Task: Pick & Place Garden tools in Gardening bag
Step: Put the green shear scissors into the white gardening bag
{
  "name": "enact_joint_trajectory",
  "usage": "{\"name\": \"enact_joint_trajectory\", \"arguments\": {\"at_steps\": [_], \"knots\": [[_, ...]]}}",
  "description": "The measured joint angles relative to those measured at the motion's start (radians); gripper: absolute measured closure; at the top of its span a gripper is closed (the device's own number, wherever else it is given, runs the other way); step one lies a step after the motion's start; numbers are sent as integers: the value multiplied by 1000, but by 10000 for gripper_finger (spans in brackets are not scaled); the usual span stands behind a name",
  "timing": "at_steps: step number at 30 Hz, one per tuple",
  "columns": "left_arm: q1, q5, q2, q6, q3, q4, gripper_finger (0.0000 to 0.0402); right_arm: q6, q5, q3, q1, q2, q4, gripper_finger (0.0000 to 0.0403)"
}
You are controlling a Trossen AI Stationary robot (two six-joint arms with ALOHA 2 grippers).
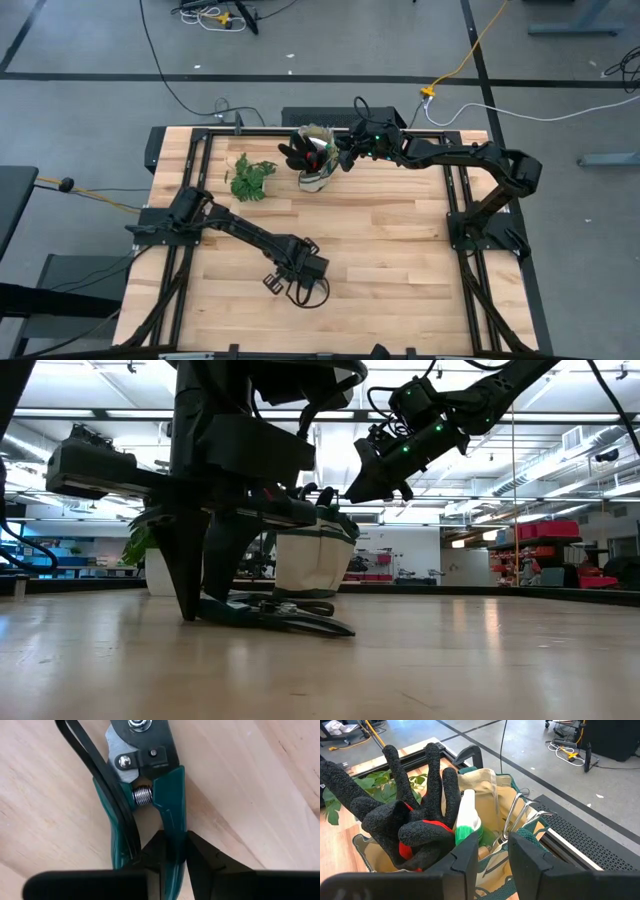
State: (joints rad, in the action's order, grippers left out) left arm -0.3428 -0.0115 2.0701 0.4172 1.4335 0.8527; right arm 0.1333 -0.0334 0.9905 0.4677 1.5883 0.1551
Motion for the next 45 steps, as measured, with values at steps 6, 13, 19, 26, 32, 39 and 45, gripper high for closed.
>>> {"name": "enact_joint_trajectory", "arguments": {"at_steps": [6, 13, 19, 26, 32, 39, 45], "knots": [[-1, -24, -26, -61, -3, 26, 347, 0, 0, 0, 0, 0, -1, 295], [-2, -67, -84, -127, -1, 38, 347, -3, 0, 0, 0, 0, -9, 295], [-2, -75, -149, -145, -1, 48, 347, -10, 0, 0, 0, 0, -8, 295], [6, -70, -279, -145, -2, 52, 347, -10, 0, 0, 0, 0, -8, 295], [37, -31, -416, -146, -2, 49, 347, -11, 0, 0, 0, 0, -8, 295], [85, -18, -535, -152, -2, 23, 347, -11, 0, 0, 0, 0, -8, 295], [137, 12, -593, -148, -2, 37, 347, -11, 0, 0, 0, 0, -8, 295]]}}
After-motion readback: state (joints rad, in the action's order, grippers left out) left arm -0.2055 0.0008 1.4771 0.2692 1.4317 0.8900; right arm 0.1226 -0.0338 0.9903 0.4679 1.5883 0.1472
